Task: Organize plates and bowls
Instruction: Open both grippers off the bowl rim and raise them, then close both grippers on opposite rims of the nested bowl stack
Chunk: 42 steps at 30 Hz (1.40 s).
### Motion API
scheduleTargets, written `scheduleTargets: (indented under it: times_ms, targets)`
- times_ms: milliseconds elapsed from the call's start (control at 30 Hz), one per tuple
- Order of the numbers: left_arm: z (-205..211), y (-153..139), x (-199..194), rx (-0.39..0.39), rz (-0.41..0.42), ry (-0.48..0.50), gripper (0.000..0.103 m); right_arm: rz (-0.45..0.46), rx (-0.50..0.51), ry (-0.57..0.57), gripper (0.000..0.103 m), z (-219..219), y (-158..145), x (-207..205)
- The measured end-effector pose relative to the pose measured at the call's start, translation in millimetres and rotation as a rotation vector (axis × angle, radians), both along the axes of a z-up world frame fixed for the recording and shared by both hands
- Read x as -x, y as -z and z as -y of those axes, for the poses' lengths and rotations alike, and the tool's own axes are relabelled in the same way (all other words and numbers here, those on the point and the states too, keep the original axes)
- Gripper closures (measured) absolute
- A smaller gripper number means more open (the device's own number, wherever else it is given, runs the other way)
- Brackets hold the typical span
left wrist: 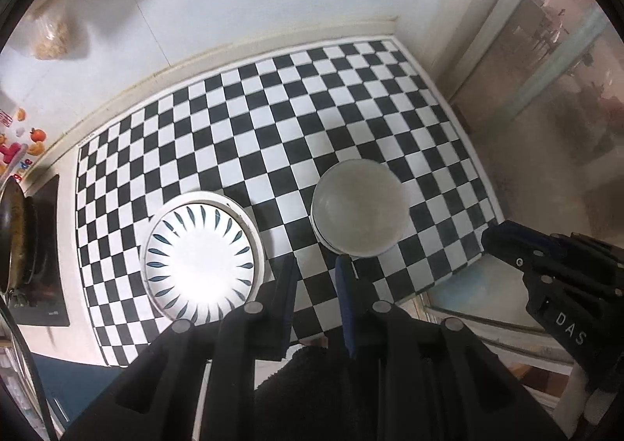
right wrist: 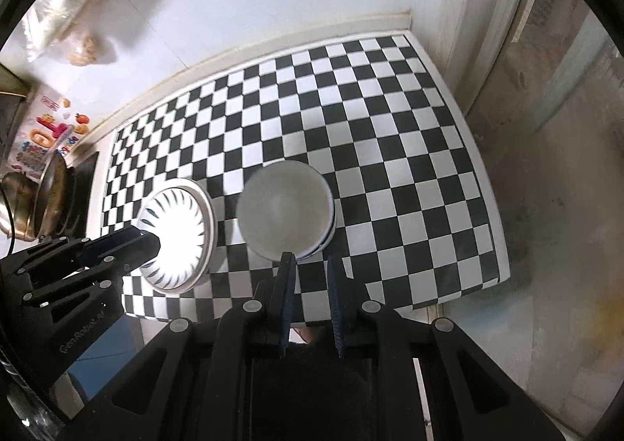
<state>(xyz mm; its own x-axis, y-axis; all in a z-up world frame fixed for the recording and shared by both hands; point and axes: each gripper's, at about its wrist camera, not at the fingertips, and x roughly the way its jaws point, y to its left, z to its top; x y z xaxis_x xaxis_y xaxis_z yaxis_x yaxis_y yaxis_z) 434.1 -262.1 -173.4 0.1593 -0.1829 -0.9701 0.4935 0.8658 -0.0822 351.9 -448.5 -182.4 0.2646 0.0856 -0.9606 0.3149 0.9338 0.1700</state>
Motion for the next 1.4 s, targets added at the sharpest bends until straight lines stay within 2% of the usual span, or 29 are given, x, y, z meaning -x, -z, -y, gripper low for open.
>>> scheduleTargets:
  times_ms: [333,500,633,667,700,733,767,800,833,900,967,1033,1133,1233,1400]
  targets:
    - [-15.3,-49.2,18.9,0.035,0.078,-0.003,0.085,0.066,0.019,-0.009,0.085,-8.0,-47.2,20.6]
    - [-19.4,-56.5,21.1,0.045,0.093,-0.012,0.085,0.078,0.028,-0.005,0.085,-5.8,-57.9,24.4]
    - [-19.4,-49.2,14.0,0.053,0.080,-0.030,0.081,0.073,0.017,0.012,0.084,2.3,-55.0,20.4]
    - [-19.7,-46.0,12.0,0.050,0.077,-0.038,0.081,0.071,0.001,0.015,0.082,5.0,-51.0,18.0]
    - [-19.2,-41.3,8.9,0.046,0.072,-0.043,0.080,0.061,-0.016,0.020,0.073,8.5,-44.2,15.0]
    - [-18.9,-35.2,5.0,0.042,0.061,-0.048,0.080,0.057,-0.041,0.036,0.057,14.1,-37.3,12.6]
    - [-19.5,-28.1,0.0,0.043,0.051,-0.062,0.080,0.057,-0.056,0.047,0.047,18.0,-31.2,10.7]
    - [-20.2,-20.5,-5.6,0.044,0.041,-0.076,0.078,0.052,-0.067,0.056,0.031,22.3,-23.7,7.9]
    - [-20.4,-11.3,-12.1,0.048,0.017,-0.085,0.077,0.048,-0.078,0.065,0.026,26.8,-16.0,5.0]
    - [-20.1,4.3,-22.6,0.058,-0.019,-0.094,0.077,0.034,-0.095,0.070,0.026,33.4,0.6,-2.3]
    - [-19.6,28.3,-37.7,0.069,-0.094,-0.114,0.077,0.030,-0.124,0.085,0.025,40.2,16.0,-8.6]
    - [-19.0,53.5,-53.1,0.100,-0.180,-0.137,0.077,0.028,-0.164,0.102,0.019,49.5,37.9,-17.9]
    - [-17.8,99.4,-77.6,0.125,-0.304,-0.188,0.077,0.041,-0.197,0.132,0.019,62.6,72.1,-31.0]
    - [-14.0,130.3,-90.9,0.174,-0.406,-0.220,0.077,0.011,-0.212,0.124,0.019,68.1,107.4,-45.6]
    - [2.7,168.3,-101.2,0.232,-0.530,-0.209,0.077,-0.080,-0.323,0.106,0.016,71.2,168.0,-64.6]
